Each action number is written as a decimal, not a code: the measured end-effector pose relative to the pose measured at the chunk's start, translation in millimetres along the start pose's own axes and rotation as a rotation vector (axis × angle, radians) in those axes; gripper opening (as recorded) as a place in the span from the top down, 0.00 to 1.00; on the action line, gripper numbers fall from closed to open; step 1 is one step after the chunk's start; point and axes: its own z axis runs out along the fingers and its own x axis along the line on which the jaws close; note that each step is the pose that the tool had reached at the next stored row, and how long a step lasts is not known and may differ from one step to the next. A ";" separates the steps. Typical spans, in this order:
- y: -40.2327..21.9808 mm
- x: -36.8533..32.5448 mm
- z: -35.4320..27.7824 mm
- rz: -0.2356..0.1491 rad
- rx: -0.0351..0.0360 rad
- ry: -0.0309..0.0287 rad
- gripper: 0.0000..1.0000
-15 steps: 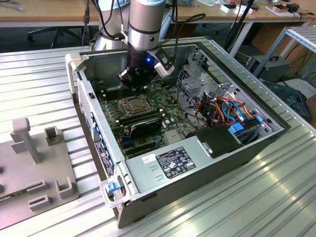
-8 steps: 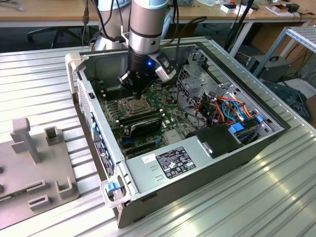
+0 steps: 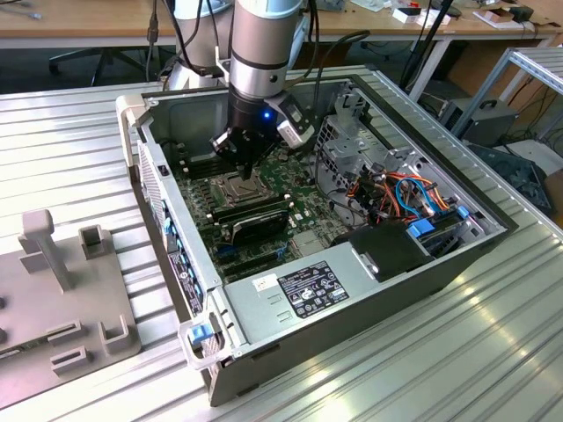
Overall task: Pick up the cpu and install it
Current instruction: 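Install the first cpu locking lever, then install the second cpu locking lever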
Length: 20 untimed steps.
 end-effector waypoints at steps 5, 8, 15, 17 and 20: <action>0.0 0.5 0.0 0.000 -0.0001 0.0000 0.89; 0.0 1.0 -0.1 0.000 0.0000 0.0000 0.89; 0.0 0.9 -2.5 0.000 0.0000 0.0001 0.89; 0.0 0.9 -3.7 0.000 0.0000 0.0000 0.89; 0.0 0.8 -4.0 0.000 -0.0003 -0.0002 0.89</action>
